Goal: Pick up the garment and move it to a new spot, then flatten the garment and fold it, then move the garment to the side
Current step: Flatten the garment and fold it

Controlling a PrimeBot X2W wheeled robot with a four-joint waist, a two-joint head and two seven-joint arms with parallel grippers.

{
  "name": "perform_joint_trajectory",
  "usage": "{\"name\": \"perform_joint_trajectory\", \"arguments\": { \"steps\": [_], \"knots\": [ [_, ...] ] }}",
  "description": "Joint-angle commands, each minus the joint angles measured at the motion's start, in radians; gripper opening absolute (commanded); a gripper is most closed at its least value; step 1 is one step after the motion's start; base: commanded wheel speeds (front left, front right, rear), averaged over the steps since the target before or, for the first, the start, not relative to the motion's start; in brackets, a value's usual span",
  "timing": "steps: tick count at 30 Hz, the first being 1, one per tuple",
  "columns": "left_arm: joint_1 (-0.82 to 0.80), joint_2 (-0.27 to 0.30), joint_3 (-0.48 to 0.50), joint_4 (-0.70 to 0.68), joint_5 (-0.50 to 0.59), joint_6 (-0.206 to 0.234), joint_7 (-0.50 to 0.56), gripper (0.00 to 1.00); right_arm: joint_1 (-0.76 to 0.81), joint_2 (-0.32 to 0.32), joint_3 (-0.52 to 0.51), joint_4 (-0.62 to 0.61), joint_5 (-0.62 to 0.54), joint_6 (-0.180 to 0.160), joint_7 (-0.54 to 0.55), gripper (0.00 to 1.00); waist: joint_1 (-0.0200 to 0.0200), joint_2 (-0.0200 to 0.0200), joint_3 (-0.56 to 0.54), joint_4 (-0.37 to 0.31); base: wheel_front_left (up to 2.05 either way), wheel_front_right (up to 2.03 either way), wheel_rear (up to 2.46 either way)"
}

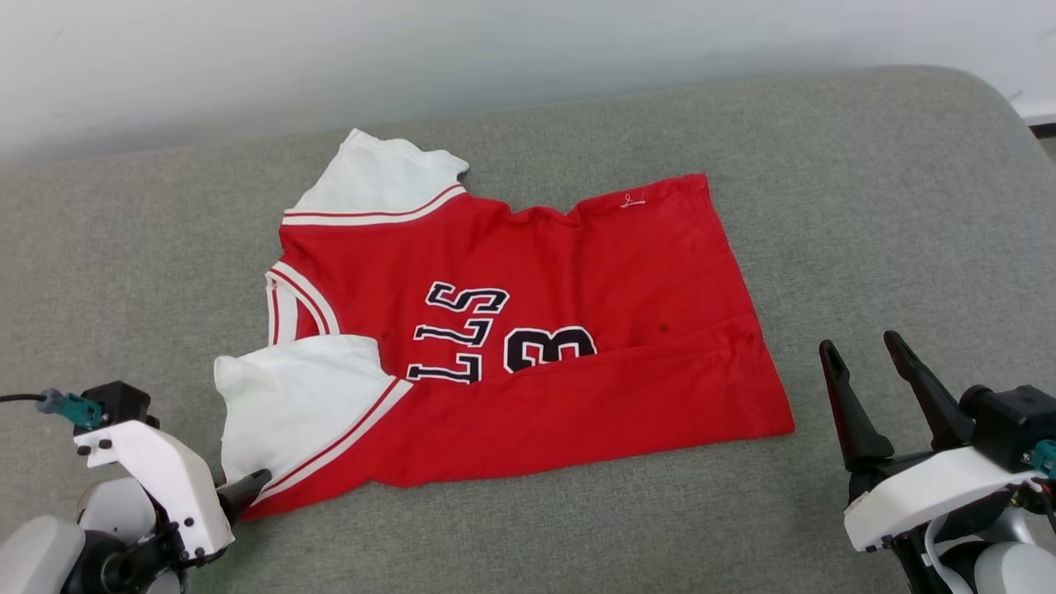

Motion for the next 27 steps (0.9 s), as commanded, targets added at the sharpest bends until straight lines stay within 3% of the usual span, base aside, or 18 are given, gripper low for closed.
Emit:
{"name": "perform_joint_trajectory", "arguments": {
  "steps": [1,2,3,4,5,8,15,27],
  "knots": [
    [-0.002,-0.023,-0.016,0.028,-0.012,-0.014,0.015,1.00,-0.015,0.001,0.002,0.002,0.006,-0.001,-0.006,1.00,0.0000,0.0000,0.018,-0.008,0.00,0.00,0.00],
    [-0.004,-0.034,-0.023,0.041,-0.020,-0.020,0.024,1.00,-0.018,0.001,-0.001,0.004,0.007,-0.001,-0.005,1.00,0.0000,0.0000,0.024,-0.010,0.00,0.00,0.00],
    [-0.005,-0.045,-0.030,0.053,-0.026,-0.027,0.030,0.81,-0.021,0.000,-0.004,0.006,0.009,-0.001,-0.003,1.00,0.0000,0.0000,0.029,-0.012,0.00,0.00,0.00],
    [-0.005,-0.056,-0.037,0.063,-0.031,-0.034,0.036,0.28,-0.023,-0.002,-0.006,0.007,0.010,-0.001,-0.002,1.00,0.0000,0.0000,0.032,-0.014,0.00,0.00,0.00],
    [-0.006,-0.066,-0.041,0.072,-0.037,-0.042,0.038,0.00,-0.025,-0.003,-0.008,0.009,0.012,-0.001,0.001,1.00,0.0000,0.0000,0.036,-0.016,0.00,0.00,0.00],
    [-0.014,-0.090,-0.042,0.090,-0.045,-0.064,0.022,0.00,-0.032,-0.011,-0.013,0.015,0.023,-0.001,0.015,1.00,0.0000,0.0000,0.040,-0.018,0.00,0.00,0.00],
    [-0.028,-0.086,-0.021,0.095,-0.023,-0.076,-0.044,0.00,-0.047,-0.035,-0.028,0.036,0.083,-0.001,0.102,1.00,0.0000,0.0000,0.020,-0.007,0.00,0.00,0.00],
    [-0.062,-0.054,0.007,-0.035,0.034,-0.079,-0.137,0.00,-0.138,-0.081,-0.078,0.155,0.269,-0.001,0.608,1.00,0.0000,0.0000,0.030,0.063,0.00,0.00,0.00]
  ]
}}
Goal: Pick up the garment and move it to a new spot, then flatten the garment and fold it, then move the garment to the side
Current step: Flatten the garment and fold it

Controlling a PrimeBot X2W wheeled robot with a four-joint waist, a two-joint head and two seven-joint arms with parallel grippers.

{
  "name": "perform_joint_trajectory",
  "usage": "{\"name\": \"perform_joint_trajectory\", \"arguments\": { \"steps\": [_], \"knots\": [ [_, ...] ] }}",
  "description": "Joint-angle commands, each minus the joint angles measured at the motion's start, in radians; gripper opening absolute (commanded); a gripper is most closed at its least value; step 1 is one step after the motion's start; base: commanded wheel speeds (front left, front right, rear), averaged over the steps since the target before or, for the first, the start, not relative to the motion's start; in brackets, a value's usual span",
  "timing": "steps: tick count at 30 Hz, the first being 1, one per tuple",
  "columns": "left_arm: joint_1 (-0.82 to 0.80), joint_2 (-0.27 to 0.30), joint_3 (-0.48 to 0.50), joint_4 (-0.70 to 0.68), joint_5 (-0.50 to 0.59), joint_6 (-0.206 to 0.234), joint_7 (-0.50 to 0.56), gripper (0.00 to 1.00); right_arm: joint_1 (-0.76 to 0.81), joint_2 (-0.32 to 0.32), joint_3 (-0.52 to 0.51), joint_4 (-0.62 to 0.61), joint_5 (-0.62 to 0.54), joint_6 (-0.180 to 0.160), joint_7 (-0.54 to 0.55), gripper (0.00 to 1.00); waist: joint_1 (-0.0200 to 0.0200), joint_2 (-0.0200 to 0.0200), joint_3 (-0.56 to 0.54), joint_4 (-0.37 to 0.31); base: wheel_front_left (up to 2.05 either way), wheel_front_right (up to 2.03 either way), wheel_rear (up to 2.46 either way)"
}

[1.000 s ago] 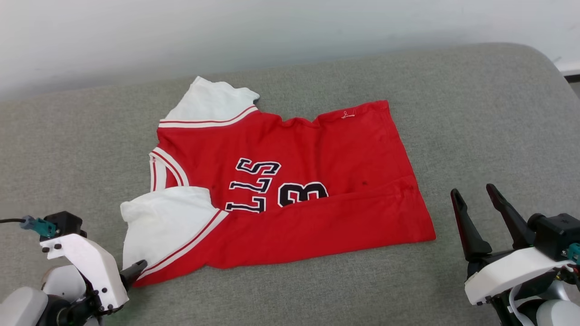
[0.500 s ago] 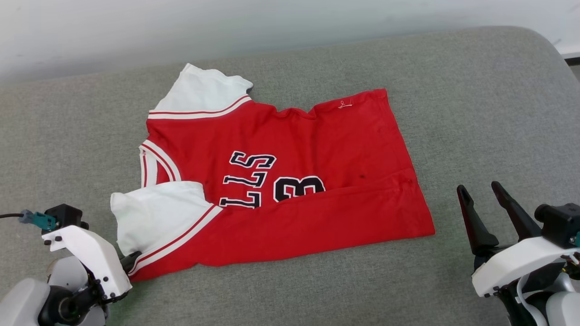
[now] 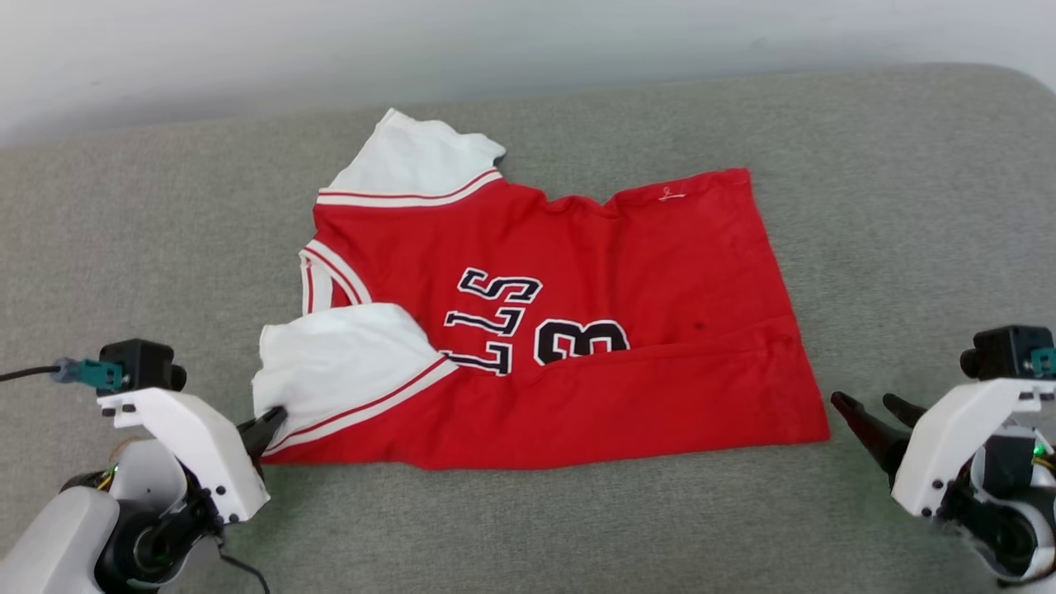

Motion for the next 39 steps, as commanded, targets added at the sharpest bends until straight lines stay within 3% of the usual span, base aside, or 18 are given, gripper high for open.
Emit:
{"name": "perform_joint_trajectory", "arguments": {
  "steps": [1,12,14,15,16,25,39],
  "knots": [
    [-0.013,0.004,-0.001,-0.008,0.009,0.002,-0.008,0.00,-0.022,-0.003,-0.004,0.007,0.005,-0.001,0.011,1.00,0.0000,0.0000,0.015,0.015,0.00,0.00,0.00],
    [-0.061,-0.032,-0.037,-0.037,0.037,-0.006,-0.013,0.00,-0.123,0.045,0.033,0.175,0.020,-0.001,0.166,1.00,0.0000,0.0000,0.065,0.077,0.00,0.00,0.00],
    [-0.060,-0.034,-0.041,-0.031,0.038,-0.008,-0.015,0.00,-0.125,0.051,0.040,0.203,0.024,-0.001,0.184,0.44,0.0000,0.0000,0.065,0.080,0.00,0.00,0.00],
    [-0.061,-0.036,-0.043,-0.029,0.038,-0.009,-0.015,0.00,-0.125,0.053,0.044,0.211,0.030,0.000,0.189,0.26,0.0000,0.0000,0.064,0.081,0.00,0.00,0.00],
    [-0.061,-0.038,-0.044,-0.027,0.038,-0.010,-0.016,0.00,-0.126,0.054,0.046,0.216,0.036,0.000,0.191,0.00,0.0000,0.0000,0.063,0.082,0.00,0.00,0.00],
    [-0.056,-0.043,-0.047,-0.016,0.045,-0.012,-0.032,0.00,-0.149,-0.002,0.076,0.189,0.058,-0.001,0.158,0.00,0.0000,0.0000,0.034,0.079,0.00,0.00,0.00],
    [0.048,-0.027,-0.050,-0.063,0.056,0.018,-0.070,0.00,-0.081,-0.071,0.181,0.152,0.142,-0.001,0.091,0.00,0.0000,0.0000,-0.126,0.081,0.00,0.00,0.00]
  ]
}}
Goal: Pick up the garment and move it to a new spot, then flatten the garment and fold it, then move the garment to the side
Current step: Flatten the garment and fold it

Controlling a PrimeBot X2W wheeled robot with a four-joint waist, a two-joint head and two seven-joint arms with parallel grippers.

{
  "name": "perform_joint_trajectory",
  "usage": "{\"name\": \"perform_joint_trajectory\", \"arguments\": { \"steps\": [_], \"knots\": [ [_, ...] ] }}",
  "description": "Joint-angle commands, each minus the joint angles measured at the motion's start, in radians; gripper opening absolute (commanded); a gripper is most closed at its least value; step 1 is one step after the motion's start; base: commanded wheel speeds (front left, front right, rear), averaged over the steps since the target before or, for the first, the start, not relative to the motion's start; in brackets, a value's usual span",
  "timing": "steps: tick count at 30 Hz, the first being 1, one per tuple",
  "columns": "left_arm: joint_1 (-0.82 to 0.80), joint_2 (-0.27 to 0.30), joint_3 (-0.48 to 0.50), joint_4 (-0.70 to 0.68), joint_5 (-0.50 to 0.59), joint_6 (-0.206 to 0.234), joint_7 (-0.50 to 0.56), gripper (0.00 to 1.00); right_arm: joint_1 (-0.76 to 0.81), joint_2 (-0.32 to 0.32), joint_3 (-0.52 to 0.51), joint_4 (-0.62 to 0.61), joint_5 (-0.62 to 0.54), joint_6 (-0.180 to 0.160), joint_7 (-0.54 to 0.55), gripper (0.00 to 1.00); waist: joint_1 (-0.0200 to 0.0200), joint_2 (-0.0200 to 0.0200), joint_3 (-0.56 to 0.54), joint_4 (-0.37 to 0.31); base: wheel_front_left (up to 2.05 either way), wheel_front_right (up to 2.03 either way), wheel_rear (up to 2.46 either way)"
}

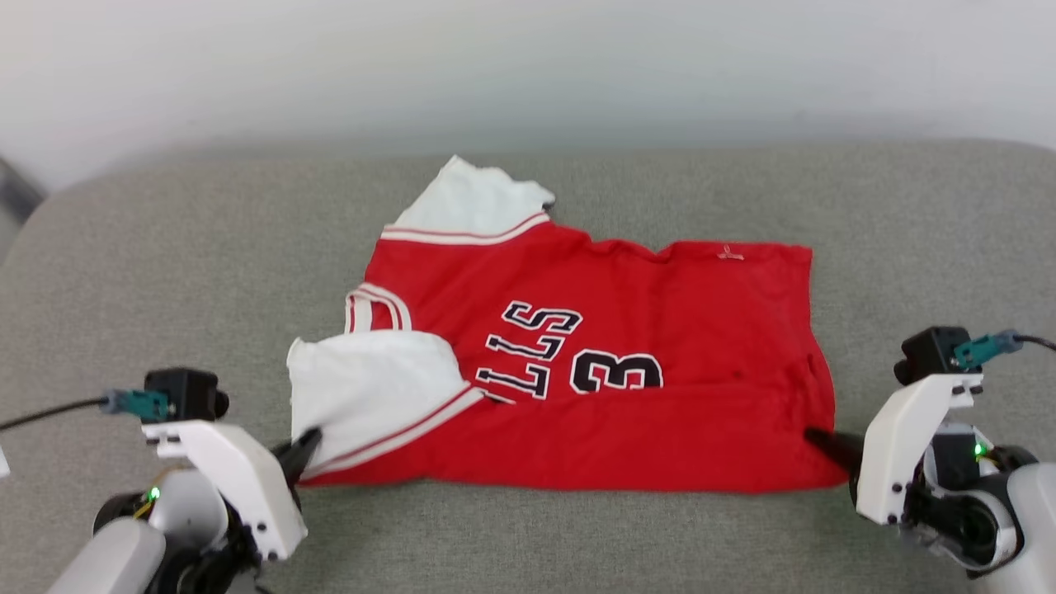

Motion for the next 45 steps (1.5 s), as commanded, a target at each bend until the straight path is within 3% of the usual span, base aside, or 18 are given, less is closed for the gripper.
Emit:
{"name": "perform_joint_trajectory", "arguments": {
  "steps": [1,10,16,17,18,19,26,34,45],
  "knots": [
    [0.030,0.013,-0.004,-0.002,0.018,0.016,-0.006,0.00,0.027,-0.005,0.009,-0.004,0.008,0.000,-0.003,0.00,0.0000,0.0000,-0.041,0.004,0.00,0.00,0.00],
    [0.201,0.031,-0.018,-0.087,0.002,0.089,-0.003,0.00,0.150,-0.047,0.032,-0.066,0.019,0.000,0.008,0.00,0.0000,0.0000,-0.120,0.014,0.00,0.00,0.00],
    [0.243,0.002,-0.032,-0.083,-0.014,0.097,-0.009,0.00,0.205,-0.028,0.002,-0.047,-0.034,0.000,-0.026,0.02,0.0000,0.0000,-0.109,0.013,0.00,0.00,0.00],
    [0.237,-0.006,-0.029,-0.075,-0.013,0.094,-0.021,0.00,0.210,-0.020,0.000,-0.040,-0.043,0.000,-0.034,0.45,0.0000,0.0000,-0.103,0.012,0.00,0.00,0.00],
    [0.226,-0.009,-0.024,-0.066,-0.006,0.095,-0.033,0.16,0.208,-0.016,-0.002,-0.037,-0.053,0.000,-0.052,1.00,0.0000,0.0000,-0.097,0.011,0.00,0.00,0.00],
    [0.219,-0.015,-0.022,-0.056,-0.004,0.095,-0.042,1.00,0.207,-0.011,-0.005,-0.035,-0.059,0.000,-0.068,1.00,0.0000,0.0000,-0.094,0.011,0.00,0.00,0.00],
    [0.171,-0.026,0.007,-0.024,0.027,0.094,-0.116,1.00,0.223,-0.003,-0.023,-0.054,-0.139,0.000,-0.231,1.00,0.0000,0.0000,-0.094,-0.004,0.00,0.00,0.00],
    [0.072,-0.027,0.068,-0.025,0.077,0.107,-0.230,1.00,0.230,0.081,-0.101,-0.159,-0.281,-0.001,-0.395,1.00,0.0000,0.0000,-0.083,-0.062,0.00,0.00,0.00],
    [-0.239,-0.013,0.121,0.041,0.142,0.095,-0.286,1.00,0.135,0.152,-0.120,-0.342,-0.380,-0.001,-0.546,1.00,0.0000,0.0000,0.154,-0.160,0.00,0.00,0.00]
  ]
}}
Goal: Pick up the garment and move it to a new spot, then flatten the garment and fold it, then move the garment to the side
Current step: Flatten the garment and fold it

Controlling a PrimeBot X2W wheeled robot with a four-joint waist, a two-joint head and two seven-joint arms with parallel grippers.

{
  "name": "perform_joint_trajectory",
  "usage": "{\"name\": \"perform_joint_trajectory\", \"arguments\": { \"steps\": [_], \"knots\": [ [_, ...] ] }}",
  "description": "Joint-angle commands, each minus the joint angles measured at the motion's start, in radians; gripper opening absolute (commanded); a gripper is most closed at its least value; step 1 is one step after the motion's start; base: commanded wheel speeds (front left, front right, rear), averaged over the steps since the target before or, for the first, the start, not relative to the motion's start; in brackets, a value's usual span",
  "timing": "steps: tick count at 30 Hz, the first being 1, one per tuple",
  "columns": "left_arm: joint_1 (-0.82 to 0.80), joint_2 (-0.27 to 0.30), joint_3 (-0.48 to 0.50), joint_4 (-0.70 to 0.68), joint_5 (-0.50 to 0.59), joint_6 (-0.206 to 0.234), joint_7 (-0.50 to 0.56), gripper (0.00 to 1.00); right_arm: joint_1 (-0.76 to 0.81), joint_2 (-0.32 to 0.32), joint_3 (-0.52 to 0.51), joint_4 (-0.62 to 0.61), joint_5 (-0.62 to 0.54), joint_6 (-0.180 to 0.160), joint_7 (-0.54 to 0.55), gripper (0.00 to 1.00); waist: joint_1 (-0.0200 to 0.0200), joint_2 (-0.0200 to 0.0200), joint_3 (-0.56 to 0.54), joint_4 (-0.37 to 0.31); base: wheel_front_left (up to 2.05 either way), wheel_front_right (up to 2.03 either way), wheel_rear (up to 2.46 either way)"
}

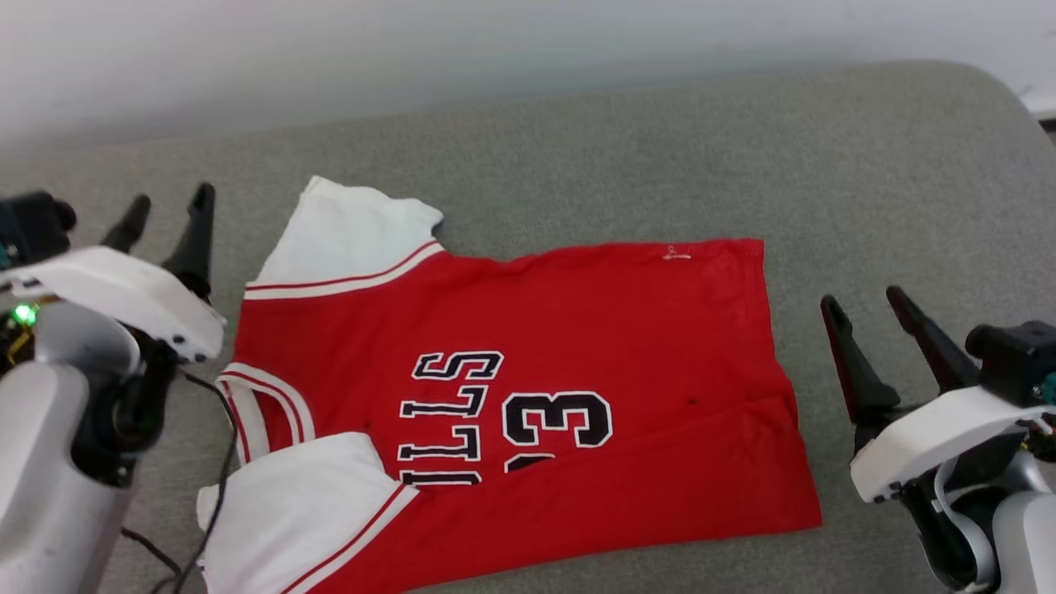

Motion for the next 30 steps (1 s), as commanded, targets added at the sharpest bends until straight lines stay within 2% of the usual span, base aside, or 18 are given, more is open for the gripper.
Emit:
{"name": "perform_joint_trajectory", "arguments": {
  "steps": [1,10,13,18,24,30],
  "knots": [
    [-0.023,0.009,0.006,0.007,0.006,-0.003,0.003,1.00,-0.021,0.006,0.003,-0.009,-0.005,-0.001,-0.008,1.00,-0.0001,0.0000,0.094,-0.048,0.00,0.00,0.00],
    [-0.323,0.060,0.022,0.144,-0.015,-0.074,0.110,1.00,-0.120,0.046,0.010,-0.047,-0.038,-0.001,-0.115,1.00,-0.0001,0.0000,0.249,-0.130,0.00,0.00,0.00],
    [-0.401,0.089,0.005,0.187,-0.031,-0.100,0.205,1.00,-0.131,0.057,0.016,-0.047,-0.035,-0.001,-0.134,1.00,-0.0001,0.0000,0.277,-0.154,0.00,0.00,0.00],
    [-0.504,0.161,-0.037,0.224,-0.073,-0.138,0.453,1.00,-0.128,0.075,0.022,-0.046,-0.025,-0.001,-0.147,1.00,-0.0001,0.0000,0.322,-0.185,0.00,0.00,0.00],
    [-0.563,0.260,-0.084,0.209,-0.096,-0.081,0.755,1.00,-0.130,0.089,0.032,-0.060,-0.014,-0.001,-0.151,1.00,-0.0001,0.0000,0.383,-0.217,0.00,0.00,0.00],
    [-0.517,0.294,-0.107,0.178,-0.120,0.001,0.896,1.00,-0.134,0.099,0.047,-0.063,0.002,-0.001,-0.153,1.00,-0.0001,0.0000,0.436,-0.240,0.00,0.00,0.00]
  ]
}}
